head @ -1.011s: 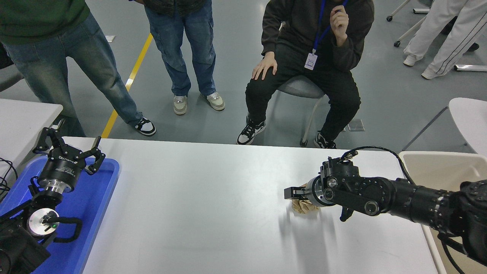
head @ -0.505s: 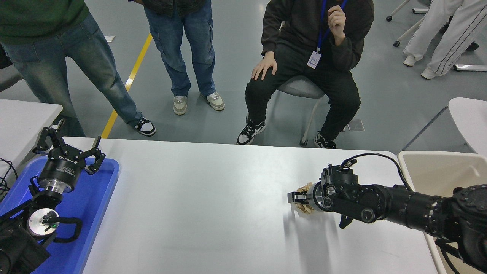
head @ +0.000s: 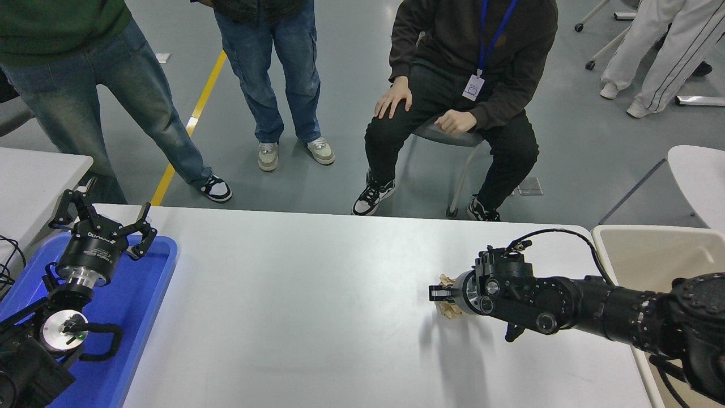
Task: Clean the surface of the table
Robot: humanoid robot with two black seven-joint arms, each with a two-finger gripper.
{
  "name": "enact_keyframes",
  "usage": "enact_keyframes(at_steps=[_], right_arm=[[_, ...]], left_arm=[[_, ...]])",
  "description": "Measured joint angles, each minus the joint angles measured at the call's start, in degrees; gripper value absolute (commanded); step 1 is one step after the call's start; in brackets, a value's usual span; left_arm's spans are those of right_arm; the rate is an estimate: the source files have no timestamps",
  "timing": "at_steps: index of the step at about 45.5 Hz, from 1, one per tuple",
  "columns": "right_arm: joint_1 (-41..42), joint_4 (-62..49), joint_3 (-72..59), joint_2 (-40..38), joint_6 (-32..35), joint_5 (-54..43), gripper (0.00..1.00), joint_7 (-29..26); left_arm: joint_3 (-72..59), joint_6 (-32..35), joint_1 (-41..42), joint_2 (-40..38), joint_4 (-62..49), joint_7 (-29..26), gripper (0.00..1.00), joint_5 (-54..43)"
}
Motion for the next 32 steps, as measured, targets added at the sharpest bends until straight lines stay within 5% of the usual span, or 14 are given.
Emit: enact_keyframes(at_steps=[32], right_arm=[[13.4, 20.4, 0.8, -18.8, 4.9, 7.6, 0.00, 1.3]], left_arm=[[0.0, 0.0, 0.0, 0.0, 0.0, 0.0, 1.00, 0.0]])
